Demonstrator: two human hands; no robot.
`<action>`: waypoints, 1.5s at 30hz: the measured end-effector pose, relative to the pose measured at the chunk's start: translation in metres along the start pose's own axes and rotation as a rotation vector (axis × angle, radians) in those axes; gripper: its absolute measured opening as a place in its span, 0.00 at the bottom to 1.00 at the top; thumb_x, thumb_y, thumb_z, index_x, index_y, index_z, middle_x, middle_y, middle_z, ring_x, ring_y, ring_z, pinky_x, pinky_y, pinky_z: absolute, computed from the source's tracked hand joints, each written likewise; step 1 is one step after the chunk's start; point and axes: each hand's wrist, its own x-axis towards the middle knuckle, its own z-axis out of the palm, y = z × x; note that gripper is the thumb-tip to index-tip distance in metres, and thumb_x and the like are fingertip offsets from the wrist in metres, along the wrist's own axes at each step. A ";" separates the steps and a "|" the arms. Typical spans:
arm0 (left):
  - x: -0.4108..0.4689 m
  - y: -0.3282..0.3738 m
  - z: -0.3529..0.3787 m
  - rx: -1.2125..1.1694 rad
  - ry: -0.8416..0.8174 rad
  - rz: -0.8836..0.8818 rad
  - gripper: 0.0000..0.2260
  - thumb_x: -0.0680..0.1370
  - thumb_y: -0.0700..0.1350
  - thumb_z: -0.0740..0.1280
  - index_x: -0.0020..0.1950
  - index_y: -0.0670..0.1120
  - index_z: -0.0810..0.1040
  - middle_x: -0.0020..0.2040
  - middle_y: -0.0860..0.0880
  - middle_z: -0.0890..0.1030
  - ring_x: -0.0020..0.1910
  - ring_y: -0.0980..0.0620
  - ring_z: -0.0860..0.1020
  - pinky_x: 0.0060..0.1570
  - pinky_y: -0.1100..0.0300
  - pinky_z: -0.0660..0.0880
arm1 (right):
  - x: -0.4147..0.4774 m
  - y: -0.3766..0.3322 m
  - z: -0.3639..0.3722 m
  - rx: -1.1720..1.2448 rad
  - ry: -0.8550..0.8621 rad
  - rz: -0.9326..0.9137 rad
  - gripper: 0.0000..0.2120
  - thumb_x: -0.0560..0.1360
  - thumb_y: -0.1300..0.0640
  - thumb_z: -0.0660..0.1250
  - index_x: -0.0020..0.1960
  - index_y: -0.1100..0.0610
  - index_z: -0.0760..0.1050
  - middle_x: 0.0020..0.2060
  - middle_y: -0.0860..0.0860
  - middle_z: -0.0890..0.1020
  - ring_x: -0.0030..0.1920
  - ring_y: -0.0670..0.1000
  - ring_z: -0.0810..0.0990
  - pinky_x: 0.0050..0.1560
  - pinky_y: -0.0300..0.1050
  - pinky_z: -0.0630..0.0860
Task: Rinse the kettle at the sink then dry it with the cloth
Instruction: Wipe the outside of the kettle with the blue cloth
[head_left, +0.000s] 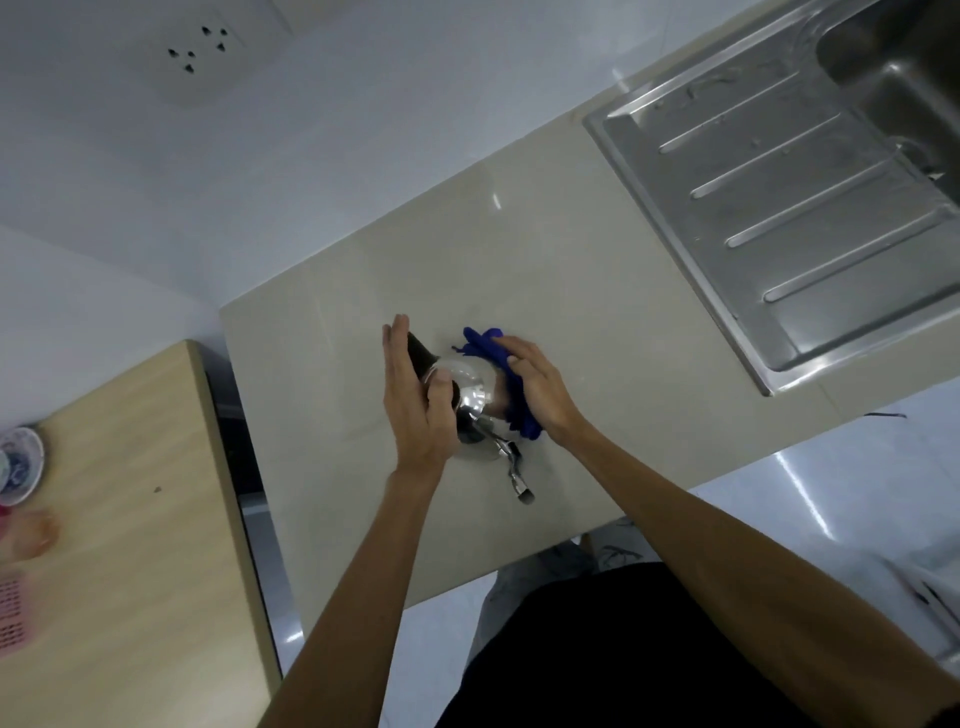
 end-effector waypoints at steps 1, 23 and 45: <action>0.001 -0.002 -0.001 0.006 -0.017 0.006 0.31 0.76 0.47 0.55 0.78 0.37 0.60 0.74 0.34 0.68 0.73 0.28 0.65 0.69 0.33 0.67 | -0.011 -0.003 0.003 0.029 -0.018 -0.053 0.19 0.84 0.62 0.55 0.72 0.55 0.74 0.71 0.47 0.71 0.71 0.45 0.70 0.75 0.44 0.65; 0.001 -0.001 -0.004 -0.023 -0.029 -0.013 0.32 0.75 0.46 0.57 0.78 0.37 0.59 0.73 0.32 0.69 0.73 0.34 0.68 0.70 0.36 0.67 | 0.052 -0.056 0.011 -0.527 -0.257 -0.014 0.14 0.82 0.54 0.64 0.60 0.58 0.84 0.59 0.53 0.85 0.60 0.51 0.82 0.67 0.48 0.75; 0.003 -0.008 0.000 -0.063 -0.017 0.063 0.26 0.74 0.42 0.57 0.70 0.33 0.67 0.66 0.32 0.72 0.64 0.29 0.72 0.60 0.32 0.71 | -0.062 0.071 0.010 -0.258 0.253 -0.073 0.23 0.83 0.65 0.58 0.78 0.61 0.65 0.76 0.54 0.69 0.76 0.55 0.69 0.75 0.51 0.65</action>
